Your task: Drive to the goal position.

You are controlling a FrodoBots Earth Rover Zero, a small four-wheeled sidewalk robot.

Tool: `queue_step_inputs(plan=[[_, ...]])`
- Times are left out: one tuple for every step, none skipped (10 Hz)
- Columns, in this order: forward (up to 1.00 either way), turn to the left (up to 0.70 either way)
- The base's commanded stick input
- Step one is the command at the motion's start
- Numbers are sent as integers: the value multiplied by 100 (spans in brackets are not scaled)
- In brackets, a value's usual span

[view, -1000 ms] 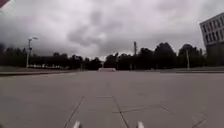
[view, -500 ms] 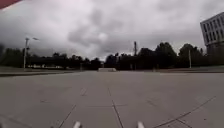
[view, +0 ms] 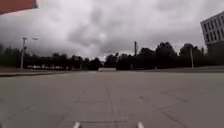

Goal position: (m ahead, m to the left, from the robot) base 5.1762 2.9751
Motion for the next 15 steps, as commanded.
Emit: queue_step_inputs(plan=[[100, 25], [100, 33], [100, 3], [100, 0], [100, 0], [100, 0], [100, 0], [100, 0], [100, 0], [100, 0], [100, 0], [100, 0], [100, 0], [100, 0], [100, 0]])
